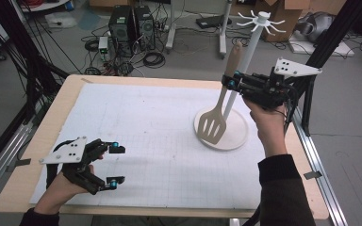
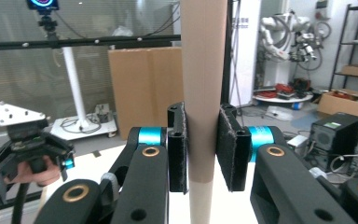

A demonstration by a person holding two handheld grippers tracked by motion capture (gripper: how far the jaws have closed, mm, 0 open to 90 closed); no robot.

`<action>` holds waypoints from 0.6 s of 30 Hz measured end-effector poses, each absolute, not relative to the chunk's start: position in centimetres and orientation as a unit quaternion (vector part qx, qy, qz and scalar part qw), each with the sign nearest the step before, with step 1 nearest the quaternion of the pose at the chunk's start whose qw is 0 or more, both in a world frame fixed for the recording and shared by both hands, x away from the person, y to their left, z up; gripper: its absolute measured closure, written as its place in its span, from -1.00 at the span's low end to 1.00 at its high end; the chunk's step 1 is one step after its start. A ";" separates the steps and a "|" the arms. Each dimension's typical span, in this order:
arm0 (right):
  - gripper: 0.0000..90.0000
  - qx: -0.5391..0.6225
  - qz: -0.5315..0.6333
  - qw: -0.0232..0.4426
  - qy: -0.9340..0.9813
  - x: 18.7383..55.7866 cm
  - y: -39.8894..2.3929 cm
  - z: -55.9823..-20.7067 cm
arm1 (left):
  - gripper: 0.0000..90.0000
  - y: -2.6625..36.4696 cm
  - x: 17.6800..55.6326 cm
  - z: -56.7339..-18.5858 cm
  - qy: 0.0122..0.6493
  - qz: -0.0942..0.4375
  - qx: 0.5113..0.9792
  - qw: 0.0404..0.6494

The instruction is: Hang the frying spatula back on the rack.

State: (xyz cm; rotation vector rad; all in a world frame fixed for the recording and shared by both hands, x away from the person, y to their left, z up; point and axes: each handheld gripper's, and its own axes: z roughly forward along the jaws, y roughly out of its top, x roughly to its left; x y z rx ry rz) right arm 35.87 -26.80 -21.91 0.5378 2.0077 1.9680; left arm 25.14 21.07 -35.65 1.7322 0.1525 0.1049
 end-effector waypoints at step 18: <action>0.69 0.237 0.685 0.150 0.672 37.4 -27.8 -20.3 | -0.60 21.5 25.2 -35.8 0.074 0.042 0.754 0.651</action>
